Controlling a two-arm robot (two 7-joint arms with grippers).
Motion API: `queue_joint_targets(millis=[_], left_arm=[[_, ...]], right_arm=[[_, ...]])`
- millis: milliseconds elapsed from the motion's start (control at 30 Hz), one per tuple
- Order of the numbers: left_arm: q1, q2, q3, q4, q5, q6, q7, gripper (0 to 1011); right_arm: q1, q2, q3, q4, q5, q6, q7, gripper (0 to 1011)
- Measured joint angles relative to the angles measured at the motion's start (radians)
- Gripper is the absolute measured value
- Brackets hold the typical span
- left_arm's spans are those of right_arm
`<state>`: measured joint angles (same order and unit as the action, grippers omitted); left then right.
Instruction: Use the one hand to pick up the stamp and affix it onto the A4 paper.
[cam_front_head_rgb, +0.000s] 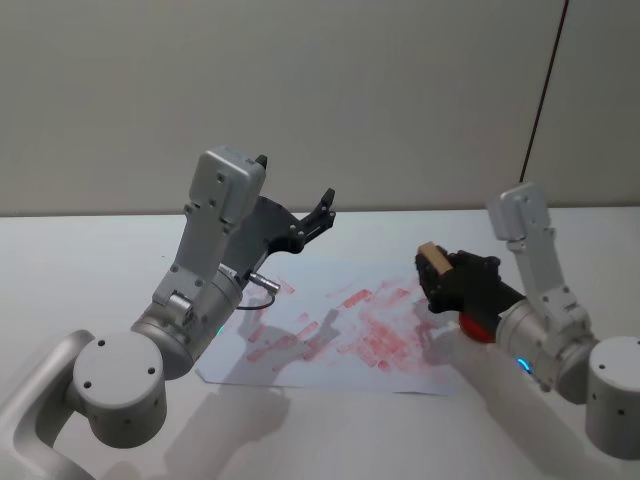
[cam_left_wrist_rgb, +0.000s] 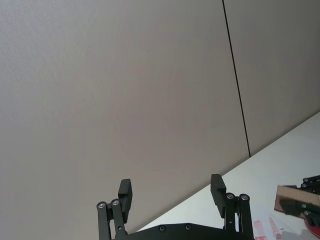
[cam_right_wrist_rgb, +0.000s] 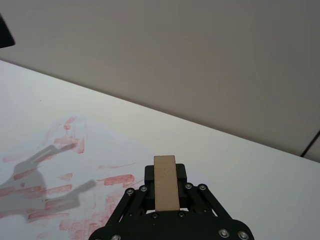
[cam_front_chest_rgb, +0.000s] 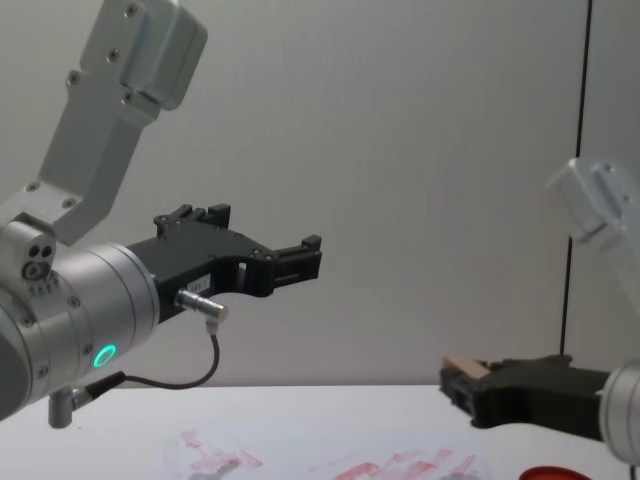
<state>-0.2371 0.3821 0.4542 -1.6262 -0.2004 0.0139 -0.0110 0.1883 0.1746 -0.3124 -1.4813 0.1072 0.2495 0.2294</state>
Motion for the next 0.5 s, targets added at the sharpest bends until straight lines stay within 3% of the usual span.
queue_joint_targets(millis=[500], left_arm=[[0.0, 0.0, 0.0, 0.0, 0.0, 0.0, 0.0, 1001]], right_arm=[[0.004, -0.02, -0.042, 0.045, -0.07, 0.045, 0.057, 219]])
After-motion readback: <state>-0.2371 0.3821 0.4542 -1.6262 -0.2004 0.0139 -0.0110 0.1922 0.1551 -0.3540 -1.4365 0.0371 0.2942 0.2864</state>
